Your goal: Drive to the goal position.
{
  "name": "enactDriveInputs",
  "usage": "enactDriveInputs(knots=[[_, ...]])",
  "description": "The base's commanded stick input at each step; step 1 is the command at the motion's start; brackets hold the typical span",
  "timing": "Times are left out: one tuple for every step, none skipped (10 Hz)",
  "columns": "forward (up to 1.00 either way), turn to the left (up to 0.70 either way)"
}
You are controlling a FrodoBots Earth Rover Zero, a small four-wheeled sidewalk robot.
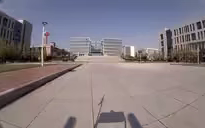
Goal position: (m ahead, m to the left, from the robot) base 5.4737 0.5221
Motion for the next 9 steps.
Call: enactDriveInputs(knots=[[0.7,0.0],[0.7,0.0],[0.7,0.0],[0.7,0.0],[0.7,0.0],[0.7,0.0],[0.7,0.0],[0.7,0.0],[0.7,0.0]])
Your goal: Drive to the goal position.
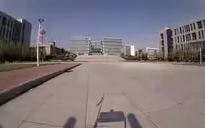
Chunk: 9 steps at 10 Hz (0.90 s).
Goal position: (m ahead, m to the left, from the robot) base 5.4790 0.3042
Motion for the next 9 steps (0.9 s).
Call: enactDriveInputs(knots=[[0.7,0.01],[0.7,0.22],[0.7,0.35],[0.7,0.35],[0.7,0.35],[0.7,0.35],[0.7,0.35],[0.7,0.35],[0.7,0.35]])
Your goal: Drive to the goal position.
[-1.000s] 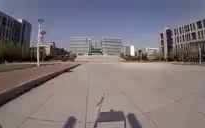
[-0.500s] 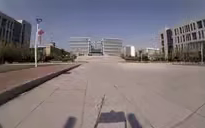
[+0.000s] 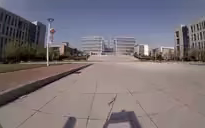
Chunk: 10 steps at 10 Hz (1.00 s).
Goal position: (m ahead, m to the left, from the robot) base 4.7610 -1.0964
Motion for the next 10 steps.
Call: enactDriveInputs(knots=[[0.7,0.35],[0.7,0.35],[0.7,0.35],[0.7,0.35],[0.7,0.35],[0.7,0.35],[0.7,0.1],[0.7,0.0],[0.7,0.0],[0.7,0.0]])
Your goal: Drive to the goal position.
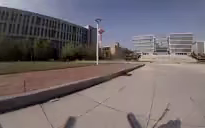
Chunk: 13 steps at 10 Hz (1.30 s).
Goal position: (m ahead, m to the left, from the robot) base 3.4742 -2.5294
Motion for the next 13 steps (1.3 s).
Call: enactDriveInputs(knots=[[0.7,0.0],[0.7,-0.35],[0.7,-0.35],[0.7,-0.35],[0.7,-0.35],[0.7,-0.35],[0.7,-0.35],[0.7,-0.35],[0.7,-0.35],[0.7,-0.35],[0.7,-0.35],[0.7,-0.35],[0.7,-0.35]])
